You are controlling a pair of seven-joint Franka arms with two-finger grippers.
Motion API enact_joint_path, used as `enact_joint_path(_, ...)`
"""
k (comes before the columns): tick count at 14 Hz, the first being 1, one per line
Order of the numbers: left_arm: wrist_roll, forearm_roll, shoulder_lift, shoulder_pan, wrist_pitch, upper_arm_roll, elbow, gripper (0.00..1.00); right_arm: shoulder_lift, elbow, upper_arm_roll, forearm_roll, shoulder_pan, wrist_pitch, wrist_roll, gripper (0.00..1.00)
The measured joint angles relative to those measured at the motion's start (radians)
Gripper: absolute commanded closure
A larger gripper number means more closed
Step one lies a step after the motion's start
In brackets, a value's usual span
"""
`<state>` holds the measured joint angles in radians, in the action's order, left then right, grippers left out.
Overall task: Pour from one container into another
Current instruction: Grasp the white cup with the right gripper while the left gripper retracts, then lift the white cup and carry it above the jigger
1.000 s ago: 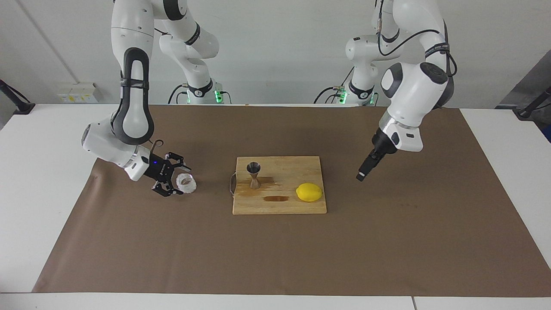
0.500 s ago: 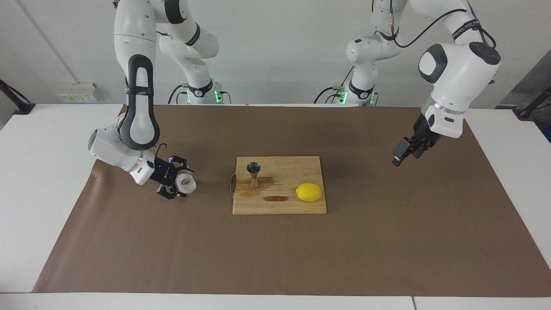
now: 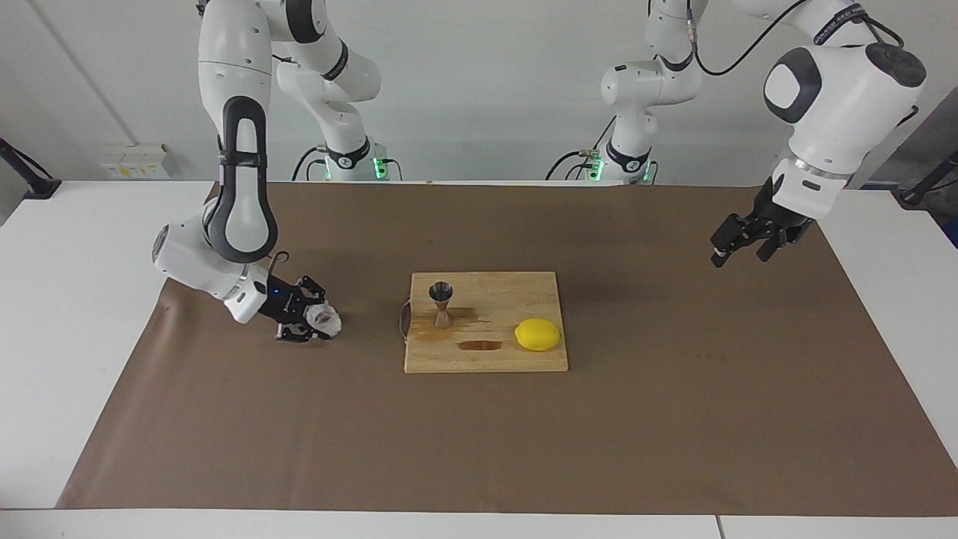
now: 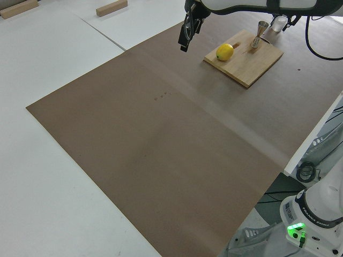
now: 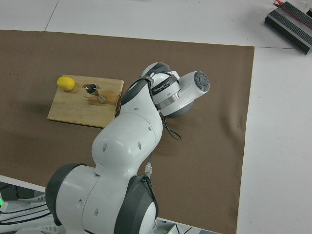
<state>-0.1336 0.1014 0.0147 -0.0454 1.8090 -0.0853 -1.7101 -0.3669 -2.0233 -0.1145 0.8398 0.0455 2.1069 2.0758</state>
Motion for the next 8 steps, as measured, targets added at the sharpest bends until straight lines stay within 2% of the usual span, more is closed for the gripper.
enact_joint_path(5, 0.066, -0.054, -0.006, 0.002, -0.162, -0.002, 0.102, 0.00, 0.030, 0.011, 0.001, -0.002, -0.061, 0.045, -0.032, 0.72)
enact_joint_path(8, 0.078, -0.055, -0.034, 0.004, -0.204, -0.006, 0.113, 0.00, 0.083, 0.036, 0.001, -0.101, -0.088, 0.056, -0.173, 0.72)
